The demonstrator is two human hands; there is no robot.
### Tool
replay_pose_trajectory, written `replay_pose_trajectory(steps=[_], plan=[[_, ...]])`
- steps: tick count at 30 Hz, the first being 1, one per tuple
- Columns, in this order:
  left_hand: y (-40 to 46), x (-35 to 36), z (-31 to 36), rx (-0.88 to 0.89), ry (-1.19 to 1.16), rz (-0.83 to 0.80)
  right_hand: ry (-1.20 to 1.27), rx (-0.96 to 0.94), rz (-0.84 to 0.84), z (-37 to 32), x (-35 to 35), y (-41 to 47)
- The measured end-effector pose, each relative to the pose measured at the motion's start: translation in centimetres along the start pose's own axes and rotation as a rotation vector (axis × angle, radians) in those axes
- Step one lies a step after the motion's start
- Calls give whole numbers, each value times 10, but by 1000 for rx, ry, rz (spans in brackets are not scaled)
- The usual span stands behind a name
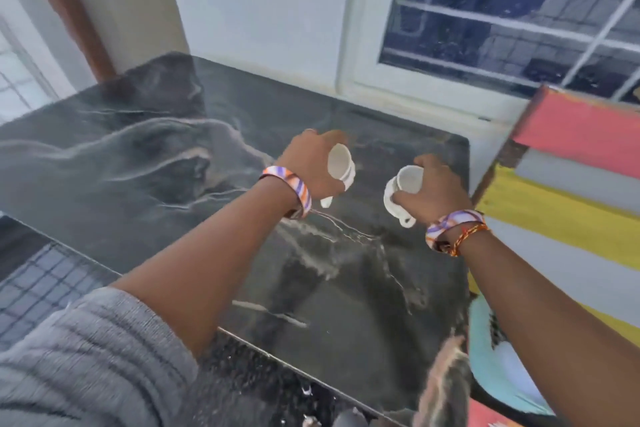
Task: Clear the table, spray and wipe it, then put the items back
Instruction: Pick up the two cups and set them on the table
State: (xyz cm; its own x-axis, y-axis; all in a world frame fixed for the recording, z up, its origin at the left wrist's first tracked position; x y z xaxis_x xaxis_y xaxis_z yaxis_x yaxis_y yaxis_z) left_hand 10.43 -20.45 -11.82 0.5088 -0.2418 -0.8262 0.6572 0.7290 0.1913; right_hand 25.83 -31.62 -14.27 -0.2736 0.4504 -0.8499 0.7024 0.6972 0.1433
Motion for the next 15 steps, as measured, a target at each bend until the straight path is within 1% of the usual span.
replay_pose_trajectory(steps=[6, 10, 15], plan=[[45, -42, -89, -14, 84, -3, 18, -34, -87, -64, 55, 36], [87, -72, -153, -95, 89, -13, 28, -42, -160, -115, 94, 74], [133, -115, -226, -148, 142, -3, 85, -84, -213, -189, 139, 119]])
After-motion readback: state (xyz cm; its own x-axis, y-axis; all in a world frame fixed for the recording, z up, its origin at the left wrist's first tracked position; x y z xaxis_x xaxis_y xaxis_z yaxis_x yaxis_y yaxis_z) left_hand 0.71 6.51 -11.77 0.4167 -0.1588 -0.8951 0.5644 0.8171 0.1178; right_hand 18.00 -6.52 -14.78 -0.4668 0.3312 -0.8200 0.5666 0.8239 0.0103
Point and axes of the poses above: each hand's wrist, its own y-axis towards the middle knuckle, its own x-axis out of the palm, z = x × y, the point moved 5 cm from there along y, towards the middle knuckle, and after that the axes turned 6 degrees about z, right-handed, at the moved point
